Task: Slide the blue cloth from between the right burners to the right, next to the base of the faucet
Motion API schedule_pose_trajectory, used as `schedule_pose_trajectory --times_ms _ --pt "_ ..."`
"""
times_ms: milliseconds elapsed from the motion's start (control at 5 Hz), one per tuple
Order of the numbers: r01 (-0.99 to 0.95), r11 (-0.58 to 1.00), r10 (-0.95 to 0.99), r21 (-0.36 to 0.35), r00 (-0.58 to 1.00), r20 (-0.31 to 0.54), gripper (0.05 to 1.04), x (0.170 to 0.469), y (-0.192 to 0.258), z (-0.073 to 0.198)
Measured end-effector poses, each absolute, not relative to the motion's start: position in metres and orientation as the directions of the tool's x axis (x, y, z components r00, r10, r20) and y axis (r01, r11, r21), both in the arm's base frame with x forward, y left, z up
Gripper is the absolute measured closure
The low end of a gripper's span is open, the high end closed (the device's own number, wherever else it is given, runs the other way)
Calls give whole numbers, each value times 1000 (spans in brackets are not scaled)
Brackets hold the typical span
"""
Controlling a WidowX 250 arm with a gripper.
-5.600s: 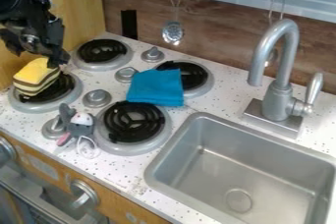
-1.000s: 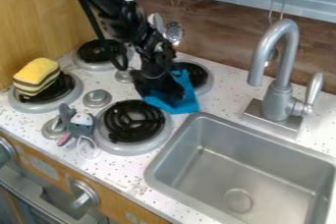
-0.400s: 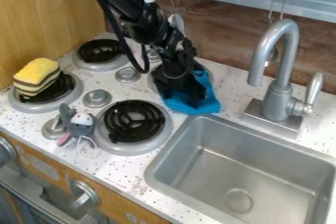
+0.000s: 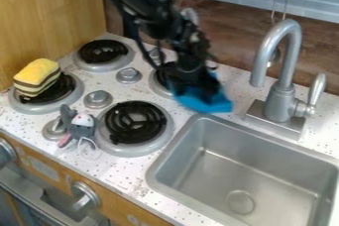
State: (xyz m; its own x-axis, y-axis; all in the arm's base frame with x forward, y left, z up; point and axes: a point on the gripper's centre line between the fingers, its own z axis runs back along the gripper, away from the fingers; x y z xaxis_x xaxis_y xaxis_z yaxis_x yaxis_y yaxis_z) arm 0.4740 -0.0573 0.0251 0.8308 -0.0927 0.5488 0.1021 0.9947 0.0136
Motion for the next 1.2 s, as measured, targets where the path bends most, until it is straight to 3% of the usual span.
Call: schedule_pose_trajectory --times_ms 200,800,1200 --pt "187 982 -163 15 808 567 81 485 -88 24" --pt "189 982 -159 8 803 575 82 489 -91 25" --pt "150 984 -178 100 732 657 82 492 -73 31"
